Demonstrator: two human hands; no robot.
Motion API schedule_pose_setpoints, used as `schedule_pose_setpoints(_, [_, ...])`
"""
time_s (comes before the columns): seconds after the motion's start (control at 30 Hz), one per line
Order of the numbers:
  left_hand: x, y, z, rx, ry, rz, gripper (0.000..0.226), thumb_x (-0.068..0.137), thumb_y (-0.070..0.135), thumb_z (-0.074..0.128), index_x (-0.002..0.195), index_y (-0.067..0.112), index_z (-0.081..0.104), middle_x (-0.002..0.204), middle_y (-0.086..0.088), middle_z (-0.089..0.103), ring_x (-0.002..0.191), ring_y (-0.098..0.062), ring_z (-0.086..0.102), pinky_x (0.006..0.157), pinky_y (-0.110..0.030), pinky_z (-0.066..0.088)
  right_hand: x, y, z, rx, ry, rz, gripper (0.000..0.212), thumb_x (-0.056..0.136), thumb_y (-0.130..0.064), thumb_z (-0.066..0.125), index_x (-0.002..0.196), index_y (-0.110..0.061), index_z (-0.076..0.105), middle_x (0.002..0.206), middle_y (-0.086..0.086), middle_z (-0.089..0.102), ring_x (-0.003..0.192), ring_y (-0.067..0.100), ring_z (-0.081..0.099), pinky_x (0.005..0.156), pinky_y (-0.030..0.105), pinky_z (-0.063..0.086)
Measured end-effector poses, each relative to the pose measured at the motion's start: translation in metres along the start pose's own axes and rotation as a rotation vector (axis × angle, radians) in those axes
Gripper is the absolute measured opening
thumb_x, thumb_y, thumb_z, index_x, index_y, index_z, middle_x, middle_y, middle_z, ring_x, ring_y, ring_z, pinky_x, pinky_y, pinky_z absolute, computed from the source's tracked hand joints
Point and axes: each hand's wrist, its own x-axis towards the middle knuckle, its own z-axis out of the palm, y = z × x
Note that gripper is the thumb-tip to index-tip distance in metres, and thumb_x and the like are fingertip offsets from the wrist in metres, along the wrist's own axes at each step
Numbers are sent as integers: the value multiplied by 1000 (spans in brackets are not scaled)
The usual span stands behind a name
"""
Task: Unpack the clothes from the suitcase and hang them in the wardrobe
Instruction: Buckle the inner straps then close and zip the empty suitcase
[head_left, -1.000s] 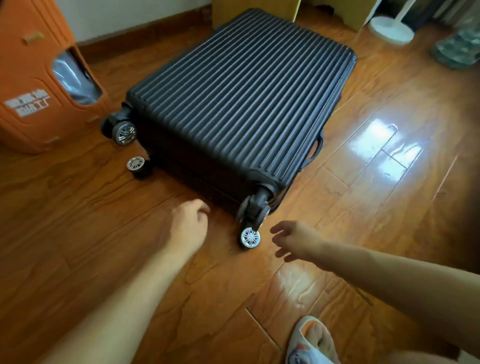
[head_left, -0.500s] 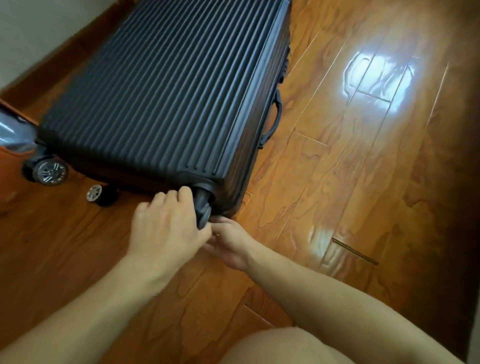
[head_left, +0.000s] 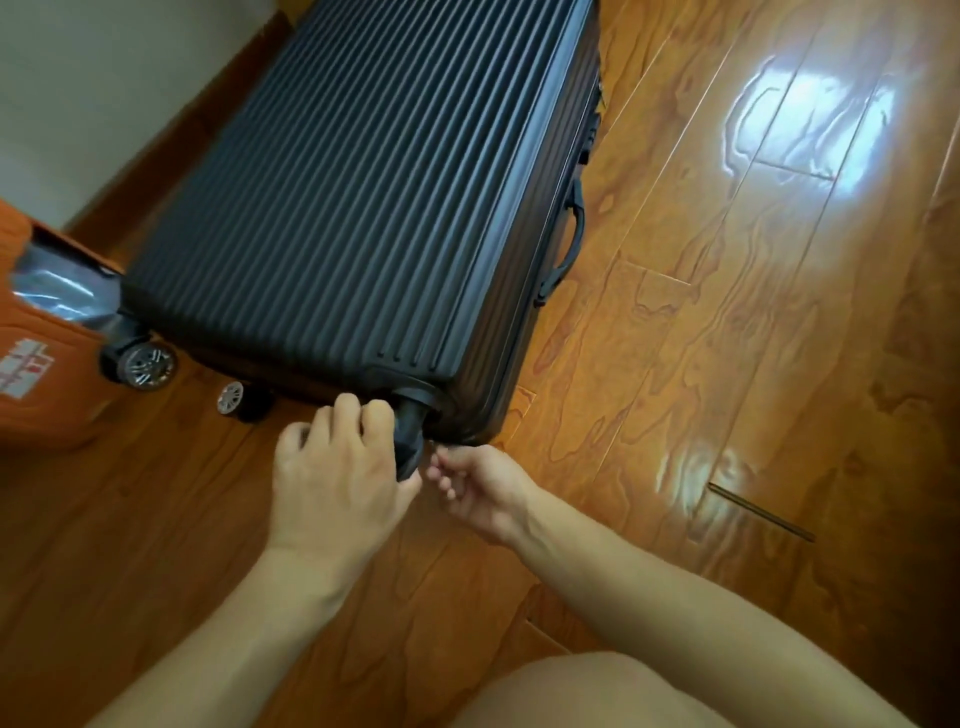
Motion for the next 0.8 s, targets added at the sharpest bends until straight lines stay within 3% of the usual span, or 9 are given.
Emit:
schedule_pose_setpoints(0.2, [-23, -30, -4, -6, -66, -46, 53, 73, 45, 79, 101, 14, 46, 90, -6, 48, 85, -29, 57, 85, -49, 46, -21, -39, -22, -119, -1, 39, 30, 97, -6, 45, 69, -8, 58, 59, 3, 51, 40, 5, 37, 43, 15, 27])
schedule_pose_setpoints(0.4, [-56, -80, -2, 18, -201, -105, 53, 64, 33, 90, 92, 12, 51, 85, -7, 48, 84, -34, 57, 83, -52, 47, 3, -106, -19, 76, 30, -69, 19, 94, -8, 44, 83, -11, 58, 69, -2, 49, 47, 3, 34, 51, 14, 22])
schedule_pose_setpoints(0.47, [-65, -94, 1, 42, -251, -139, 56, 60, 29, 93, 93, 9, 52, 91, -12, 51, 93, -38, 56, 89, -57, 47, 7, -118, -18, -14, 52, -103, 17, 95, -11, 45, 86, -13, 59, 71, -2, 50, 50, 4, 37, 52, 15, 24])
schedule_pose_setpoints(0.53, [-72, -100, 0, 11, -220, -196, 68, 60, 34, 92, 105, 1, 53, 117, -28, 53, 121, -49, 49, 104, -65, 39, 5, -115, -17, -231, 40, -106, 19, 100, -17, 46, 85, -16, 59, 70, -2, 50, 53, 6, 41, 50, 18, 32])
schedule_pose_setpoints(0.57, [-72, -100, -3, -50, -131, -195, 72, 65, 41, 84, 114, -1, 50, 132, -32, 46, 133, -52, 40, 109, -66, 34, 4, -111, -17, -409, 67, -129, 23, 103, -21, 47, 84, -16, 58, 69, -2, 50, 54, 8, 44, 51, 20, 37])
schedule_pose_setpoints(0.67, [-45, -78, -21, -238, 151, 8, 62, 79, 43, 61, 124, 3, 47, 139, -31, 41, 135, -50, 39, 112, -63, 35, -3, -108, -13, -1267, 207, -409, 31, 106, -32, 45, 83, -15, 58, 69, -3, 58, 52, 9, 57, 54, 24, 44])
schedule_pose_setpoints(0.73, [-3, -52, -33, -231, 164, 69, 60, 87, 38, 62, 135, 5, 48, 144, -27, 39, 137, -47, 38, 112, -63, 36, -4, -117, -13, -1824, 241, -653, 29, 106, -29, 42, 86, -14, 56, 74, -4, 59, 61, 15, 63, 57, 26, 45])
schedule_pose_setpoints(0.8, [47, -26, -38, -181, 61, 24, 79, 91, 51, 60, 154, 13, 32, 156, -24, 27, 146, -43, 28, 118, -62, 30, -3, -123, -14, -2103, 229, -811, 23, 104, -26, 42, 90, -14, 56, 79, -2, 60, 68, 22, 65, 59, 31, 51])
